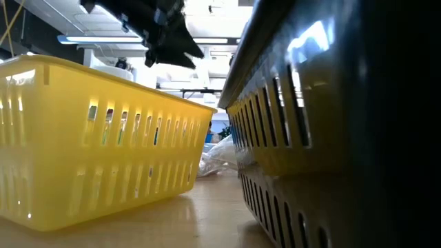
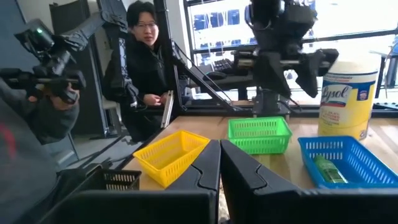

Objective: Pick & Place Travel size toiletries
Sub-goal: Put the blue toothbrush into the green bin

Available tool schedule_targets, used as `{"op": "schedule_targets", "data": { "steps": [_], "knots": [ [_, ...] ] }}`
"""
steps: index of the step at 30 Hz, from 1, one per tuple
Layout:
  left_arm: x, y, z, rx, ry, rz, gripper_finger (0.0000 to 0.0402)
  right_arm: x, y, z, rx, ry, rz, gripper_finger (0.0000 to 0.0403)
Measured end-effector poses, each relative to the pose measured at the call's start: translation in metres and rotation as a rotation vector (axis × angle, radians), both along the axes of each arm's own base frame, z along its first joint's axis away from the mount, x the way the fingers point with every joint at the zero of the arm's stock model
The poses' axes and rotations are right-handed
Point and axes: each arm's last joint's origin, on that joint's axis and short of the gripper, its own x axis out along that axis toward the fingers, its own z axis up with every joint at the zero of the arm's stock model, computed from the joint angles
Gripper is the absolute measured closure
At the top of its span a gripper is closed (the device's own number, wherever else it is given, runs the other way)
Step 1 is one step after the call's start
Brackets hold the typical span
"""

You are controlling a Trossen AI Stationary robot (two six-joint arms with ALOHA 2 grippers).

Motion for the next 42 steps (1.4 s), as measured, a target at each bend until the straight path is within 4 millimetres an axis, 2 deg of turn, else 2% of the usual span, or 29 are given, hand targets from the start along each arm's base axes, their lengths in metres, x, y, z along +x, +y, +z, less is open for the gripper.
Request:
{"op": "schedule_targets", "data": {
  "steps": [3, 6, 10, 13, 19, 25, 31, 42],
  "knots": [
    [0.012, 0.011, 0.000, -0.070, 0.136, -0.010, 0.0208, 0.000, 0.000, 0.000, 0.001, 0.000, -0.003, 0.0399],
    [0.035, 0.017, 0.003, -0.100, 0.220, -0.072, 0.0208, 0.000, -0.001, 0.000, 0.002, 0.000, -0.020, 0.0399],
    [0.070, 0.018, 0.000, -0.053, 0.338, -0.149, 0.0208, 0.000, -0.001, 0.000, 0.005, 0.001, -0.041, 0.0399],
    [0.092, 0.019, -0.008, -0.055, 0.443, -0.179, 0.0208, 0.000, -0.001, 0.000, 0.006, 0.003, -0.038, 0.0399],
    [0.124, 0.018, -0.039, -0.149, 0.590, -0.287, 0.0208, 0.000, -0.001, 0.000, 0.011, 0.008, -0.018, 0.0399],
    [0.135, 0.018, -0.066, -0.193, 0.668, -0.288, 0.0208, 0.000, 0.001, -0.001, 0.010, 0.014, 0.021, 0.0399],
    [0.139, 0.018, -0.081, -0.213, 0.697, -0.286, 0.0208, 0.000, 0.001, -0.003, 0.005, 0.030, 0.022, 0.0399],
    [0.144, 0.018, -0.091, -0.223, 0.700, -0.296, 0.0208, 0.000, 0.001, -0.003, -0.008, 0.029, 0.022, 0.0399]
  ]
}}
